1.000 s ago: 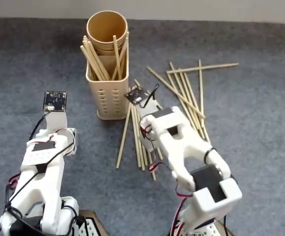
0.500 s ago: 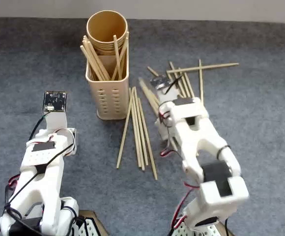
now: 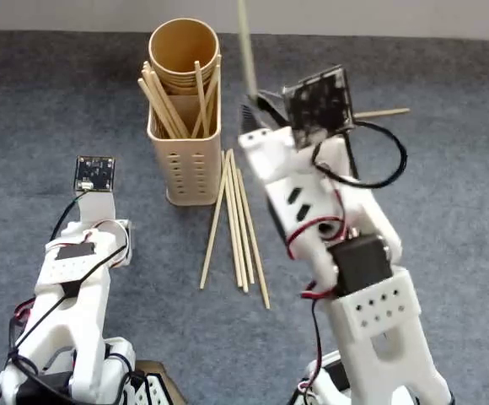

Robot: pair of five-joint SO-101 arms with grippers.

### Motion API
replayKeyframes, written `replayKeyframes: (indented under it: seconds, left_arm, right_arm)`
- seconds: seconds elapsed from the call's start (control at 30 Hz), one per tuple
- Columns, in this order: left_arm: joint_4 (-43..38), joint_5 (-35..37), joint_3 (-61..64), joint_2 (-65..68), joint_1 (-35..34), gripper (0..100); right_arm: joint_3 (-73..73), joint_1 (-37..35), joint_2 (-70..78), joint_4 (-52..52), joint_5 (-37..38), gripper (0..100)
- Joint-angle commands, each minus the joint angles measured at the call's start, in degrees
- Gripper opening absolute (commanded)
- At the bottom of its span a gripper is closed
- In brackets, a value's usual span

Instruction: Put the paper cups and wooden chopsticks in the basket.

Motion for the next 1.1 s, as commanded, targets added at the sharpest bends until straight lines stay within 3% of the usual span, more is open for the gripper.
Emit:
replayKeyframes:
  seconds: [0.0,0.2,0.5,0.73,0.87,1.07]
  left_arm:
    - [-0.9,-0.4,-0.2,-0.9,0.9,18]
    - [-0.9,-0.4,-0.2,-0.9,0.9,18]
    - [-1.0,-0.4,-0.2,-0.8,1.0,18]
    - [-1.0,-0.4,-0.2,-0.8,1.0,18]
    - [-0.9,-0.4,-0.2,-0.8,1.0,18]
    - [-0.9,-0.4,-0.2,-0.8,0.9,18]
  right_arm:
    - [-2.5,-5.8,4.2,-13.9,-0.6,0.5]
    - [-2.9,-7.8,21.9,-28.9,-0.6,0.5]
    - [-9.1,-5.1,33.5,-29.4,-0.7,1.5]
    - [-9.5,-4.7,22.7,-14.2,-0.1,25.3]
    - [-9.0,-3.3,17.6,-8.4,0.2,26.3]
    - [-11.0,8.7,12.2,15.8,8.6,26.3]
